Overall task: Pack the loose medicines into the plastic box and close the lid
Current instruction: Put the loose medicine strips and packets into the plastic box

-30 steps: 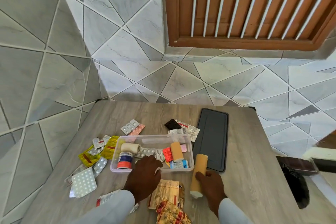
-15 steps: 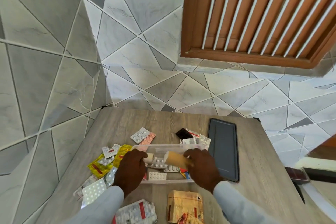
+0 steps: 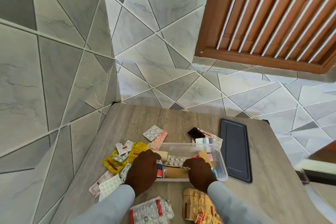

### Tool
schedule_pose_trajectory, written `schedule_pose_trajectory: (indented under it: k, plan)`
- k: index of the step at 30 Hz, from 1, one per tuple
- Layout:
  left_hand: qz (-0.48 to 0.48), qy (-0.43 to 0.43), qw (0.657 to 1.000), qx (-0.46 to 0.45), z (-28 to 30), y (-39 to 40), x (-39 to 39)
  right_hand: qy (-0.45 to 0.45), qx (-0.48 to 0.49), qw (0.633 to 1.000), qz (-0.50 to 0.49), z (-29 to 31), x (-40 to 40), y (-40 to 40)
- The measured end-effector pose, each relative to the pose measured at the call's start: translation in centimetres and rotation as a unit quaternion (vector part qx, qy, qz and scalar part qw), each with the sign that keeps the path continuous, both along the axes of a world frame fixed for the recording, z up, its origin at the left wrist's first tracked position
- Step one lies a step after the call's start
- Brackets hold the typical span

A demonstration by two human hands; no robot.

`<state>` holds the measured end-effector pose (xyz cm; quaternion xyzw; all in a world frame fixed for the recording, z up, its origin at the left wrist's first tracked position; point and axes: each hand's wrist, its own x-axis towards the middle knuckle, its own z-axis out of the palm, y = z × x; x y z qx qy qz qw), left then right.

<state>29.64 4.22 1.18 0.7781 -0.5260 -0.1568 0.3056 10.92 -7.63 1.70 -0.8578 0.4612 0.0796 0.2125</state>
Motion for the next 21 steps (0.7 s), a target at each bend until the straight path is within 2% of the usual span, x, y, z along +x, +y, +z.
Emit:
schedule_pose_trajectory:
  k: [5,9,12,14,16,18,21]
  plan:
    - [-0.042,-0.007,0.999,-0.031,0.0,0.0,-1.1,-0.177,0.000,0.974,-0.144,-0.3,-2.6,1.5]
    - [-0.089,-0.004,0.995,-0.043,0.0,0.4,-3.3,-0.236,-0.070,0.945,-0.213,-0.4,-6.3,4.0]
    - [-0.123,-0.010,0.992,-0.007,-1.0,1.4,-5.3,-0.192,-0.069,0.953,-0.222,-1.1,-9.8,6.5]
    - [-0.140,-0.010,0.989,0.040,-1.8,2.5,-6.5,-0.164,-0.020,0.964,-0.208,-2.2,-12.0,7.7]
    - [-0.150,-0.078,0.985,0.039,-3.1,3.6,-7.5,-0.070,0.062,0.982,-0.165,-2.8,-13.7,8.3]
    - [-0.131,-0.126,0.982,0.051,-4.4,4.8,-7.7,0.023,0.100,0.987,-0.124,-3.2,-14.7,8.6]
    - [-0.081,-0.115,0.965,0.223,-5.4,6.7,-7.8,0.052,0.082,0.991,-0.090,-3.5,-15.3,9.2]
